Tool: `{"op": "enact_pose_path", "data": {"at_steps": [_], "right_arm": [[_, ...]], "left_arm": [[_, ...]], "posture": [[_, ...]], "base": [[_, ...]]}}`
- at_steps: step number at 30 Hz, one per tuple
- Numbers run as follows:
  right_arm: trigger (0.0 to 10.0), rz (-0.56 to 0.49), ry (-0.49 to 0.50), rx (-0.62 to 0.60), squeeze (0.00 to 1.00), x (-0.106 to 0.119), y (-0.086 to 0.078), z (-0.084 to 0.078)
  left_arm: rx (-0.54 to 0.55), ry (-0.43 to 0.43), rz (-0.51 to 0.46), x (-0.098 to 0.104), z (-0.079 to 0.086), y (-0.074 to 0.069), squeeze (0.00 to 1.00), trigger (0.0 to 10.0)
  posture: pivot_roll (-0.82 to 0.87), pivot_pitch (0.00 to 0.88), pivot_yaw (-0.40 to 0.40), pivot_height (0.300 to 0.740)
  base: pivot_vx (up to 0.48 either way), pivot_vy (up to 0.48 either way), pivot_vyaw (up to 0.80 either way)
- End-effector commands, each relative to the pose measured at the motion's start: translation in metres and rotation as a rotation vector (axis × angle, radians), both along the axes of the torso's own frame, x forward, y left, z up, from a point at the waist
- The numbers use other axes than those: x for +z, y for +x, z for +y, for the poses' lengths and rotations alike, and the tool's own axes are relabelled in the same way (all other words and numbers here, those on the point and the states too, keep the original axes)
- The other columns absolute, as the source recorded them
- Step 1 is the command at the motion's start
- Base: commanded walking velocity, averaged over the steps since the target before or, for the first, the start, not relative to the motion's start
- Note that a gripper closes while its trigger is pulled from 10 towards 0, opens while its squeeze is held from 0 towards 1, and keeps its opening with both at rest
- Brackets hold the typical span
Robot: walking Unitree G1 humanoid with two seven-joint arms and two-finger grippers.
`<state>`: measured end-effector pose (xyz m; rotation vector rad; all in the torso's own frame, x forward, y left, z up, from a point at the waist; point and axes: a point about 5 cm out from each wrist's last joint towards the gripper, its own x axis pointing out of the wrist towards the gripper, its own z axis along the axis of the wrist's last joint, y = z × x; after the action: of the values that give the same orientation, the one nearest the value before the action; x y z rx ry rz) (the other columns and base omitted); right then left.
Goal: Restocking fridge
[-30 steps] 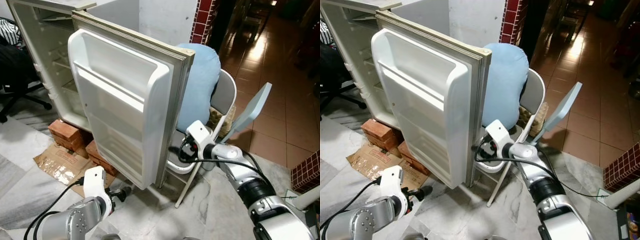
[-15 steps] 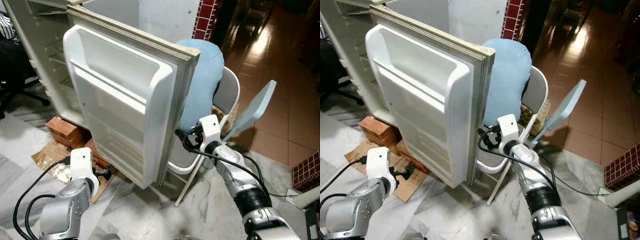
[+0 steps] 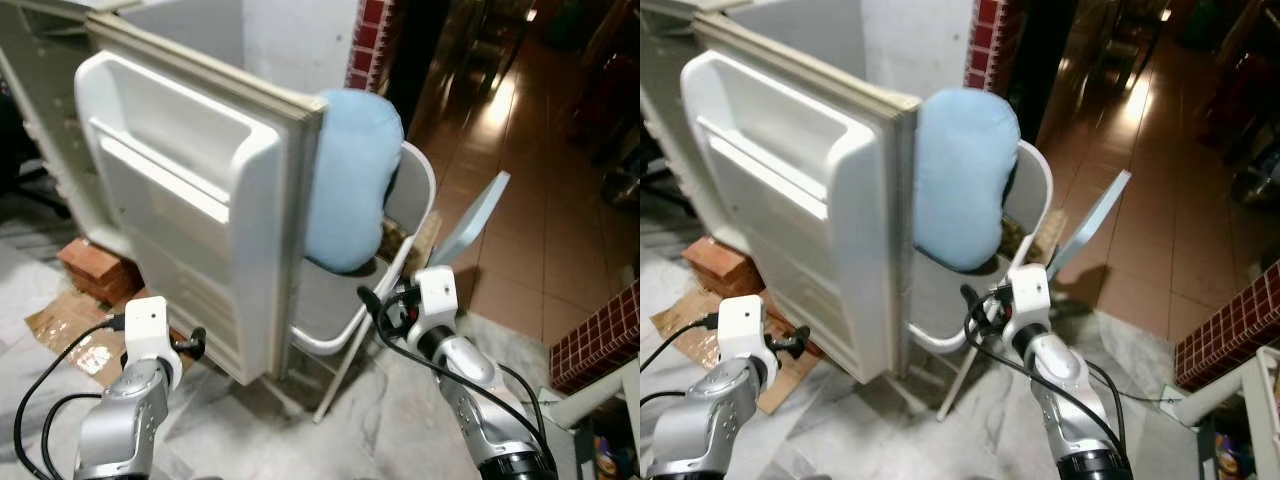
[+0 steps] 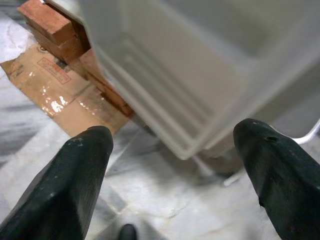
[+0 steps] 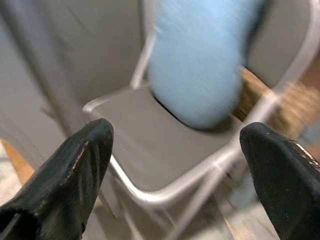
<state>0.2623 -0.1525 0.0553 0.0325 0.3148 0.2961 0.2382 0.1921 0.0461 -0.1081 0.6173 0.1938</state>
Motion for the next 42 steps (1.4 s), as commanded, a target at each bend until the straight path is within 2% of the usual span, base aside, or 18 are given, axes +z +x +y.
{"op": "enact_pose_path", "data": {"at_steps": [1, 2, 3, 6, 7, 11, 12, 18, 20, 25, 33, 42], "right_arm": [[10.0, -0.036, 0.001, -0.009, 0.00, 0.011, 0.005, 0.000], [10.0, -0.034, 0.002, -0.015, 0.00, 0.011, 0.006, -0.001], [10.0, -0.032, 0.003, -0.022, 0.00, 0.011, 0.007, -0.001], [10.0, -0.031, 0.005, -0.032, 0.00, 0.011, 0.009, -0.001], [10.0, -0.032, 0.001, -0.034, 0.00, 0.010, 0.009, -0.001], [10.0, -0.040, -0.004, -0.044, 0.00, 0.010, 0.008, 0.000], [10.0, -0.058, -0.001, -0.056, 0.00, 0.011, 0.008, 0.001], [10.0, -0.120, -0.008, -0.104, 0.00, 0.018, 0.011, -0.002], [10.0, -0.123, -0.020, -0.116, 0.00, 0.018, 0.009, -0.004], [10.0, -0.131, -0.028, -0.130, 0.00, 0.018, 0.008, -0.005], [10.0, -0.136, -0.015, -0.137, 0.00, 0.020, 0.009, -0.006], [10.0, -0.149, 0.017, -0.126, 0.00, 0.024, 0.012, -0.001]], "left_arm": [[0.033, 0.038, -0.031, 0.004, 0.006, 0.003, 0.00, 10.0], [0.059, 0.047, -0.051, 0.006, 0.009, 0.004, 0.00, 10.0], [0.111, 0.091, -0.090, 0.010, 0.015, 0.005, 0.00, 10.0], [0.130, 0.136, -0.111, 0.012, 0.021, 0.005, 0.00, 10.0], [0.146, 0.186, -0.139, 0.013, 0.026, 0.005, 0.00, 10.0], [0.095, 0.390, -0.203, 0.017, 0.031, 0.007, 0.00, 10.0], [0.032, 0.430, -0.236, 0.017, 0.028, 0.011, 0.00, 10.0], [-0.088, 0.409, -0.321, 0.016, 0.019, 0.018, 0.00, 10.0], [-0.117, 0.452, -0.337, 0.017, 0.017, 0.019, 0.00, 10.0], [-0.217, 0.468, -0.415, 0.021, 0.005, 0.021, 0.00, 10.0], [-0.221, 0.406, -0.428, 0.018, 0.003, 0.022, 0.00, 10.0], [-0.207, 0.386, -0.431, 0.017, 0.004, 0.022, 0.00, 10.0]], "posture": [[0.02, 0.000, -0.042, 0.740], [0.02, 0.000, -0.042, 0.740], [0.02, 0.000, -0.044, 0.740], [0.02, 0.000, -0.046, 0.740], [0.02, 0.000, -0.046, 0.740], [0.01, 0.000, -0.047, 0.740], [0.01, 0.000, -0.045, 0.740], [-0.01, 0.000, -0.025, 0.740], [-0.01, 0.000, -0.023, 0.740], [-0.01, 0.000, -0.020, 0.740], [-0.02, 0.000, -0.025, 0.740], [-0.02, 0.000, -0.028, 0.740]], "base": [[0.000, 0.000, 0.00], [0.000, 0.000, 0.00], [0.000, 0.000, 0.00], [0.000, 0.000, 0.00], [0.000, 0.000, 0.00], [0.000, 0.000, 0.00], [0.000, 0.000, 0.00], [0.000, 0.000, 0.00], [0.000, 0.000, 0.00], [0.000, 0.000, 0.25], [0.000, 0.000, 0.38], [0.315, 0.000, 0.00]]}}
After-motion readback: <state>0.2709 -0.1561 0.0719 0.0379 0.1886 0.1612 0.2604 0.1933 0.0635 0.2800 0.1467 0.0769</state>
